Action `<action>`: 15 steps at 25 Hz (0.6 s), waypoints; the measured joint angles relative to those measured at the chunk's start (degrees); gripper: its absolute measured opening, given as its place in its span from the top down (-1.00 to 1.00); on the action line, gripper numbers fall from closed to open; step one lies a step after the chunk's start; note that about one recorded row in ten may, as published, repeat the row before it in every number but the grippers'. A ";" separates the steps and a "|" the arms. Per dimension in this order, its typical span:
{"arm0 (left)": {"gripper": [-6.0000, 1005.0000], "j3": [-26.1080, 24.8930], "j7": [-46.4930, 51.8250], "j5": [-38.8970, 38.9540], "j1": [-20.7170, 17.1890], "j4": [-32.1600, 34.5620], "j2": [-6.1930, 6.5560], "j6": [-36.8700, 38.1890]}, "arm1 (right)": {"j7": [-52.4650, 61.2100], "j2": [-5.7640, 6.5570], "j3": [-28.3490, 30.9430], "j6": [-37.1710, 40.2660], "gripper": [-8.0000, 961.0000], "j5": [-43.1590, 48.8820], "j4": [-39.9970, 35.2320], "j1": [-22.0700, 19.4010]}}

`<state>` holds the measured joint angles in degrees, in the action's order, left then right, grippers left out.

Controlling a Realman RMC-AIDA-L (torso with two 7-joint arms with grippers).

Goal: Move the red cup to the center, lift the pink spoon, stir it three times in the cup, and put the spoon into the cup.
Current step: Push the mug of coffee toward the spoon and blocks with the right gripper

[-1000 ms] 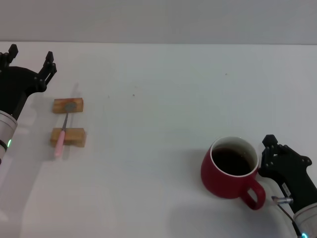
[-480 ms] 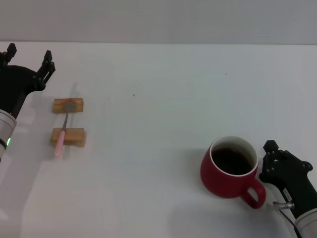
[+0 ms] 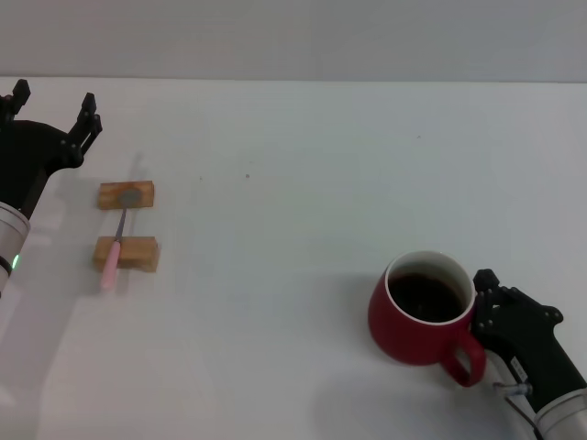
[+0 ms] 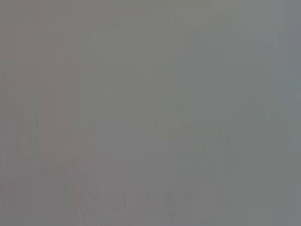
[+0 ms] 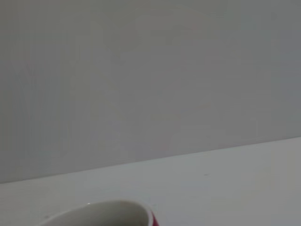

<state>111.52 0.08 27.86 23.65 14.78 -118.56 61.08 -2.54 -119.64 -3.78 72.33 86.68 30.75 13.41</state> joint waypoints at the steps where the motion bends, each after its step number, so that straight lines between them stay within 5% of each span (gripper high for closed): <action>1: -0.66 0.00 -0.15 0.02 0.03 -0.01 0.00 0.00 | 0.00 -0.03 -0.21 -0.01 0.99 0.02 0.04 0.10; 15: -0.66 0.00 -0.42 0.03 0.35 -0.02 0.00 0.00 | 0.00 -0.16 -0.53 -0.02 0.99 0.08 0.46 2.64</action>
<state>111.53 -0.34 27.89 24.00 14.76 -118.56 61.08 -2.54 -119.80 -4.31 72.31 86.76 31.20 16.05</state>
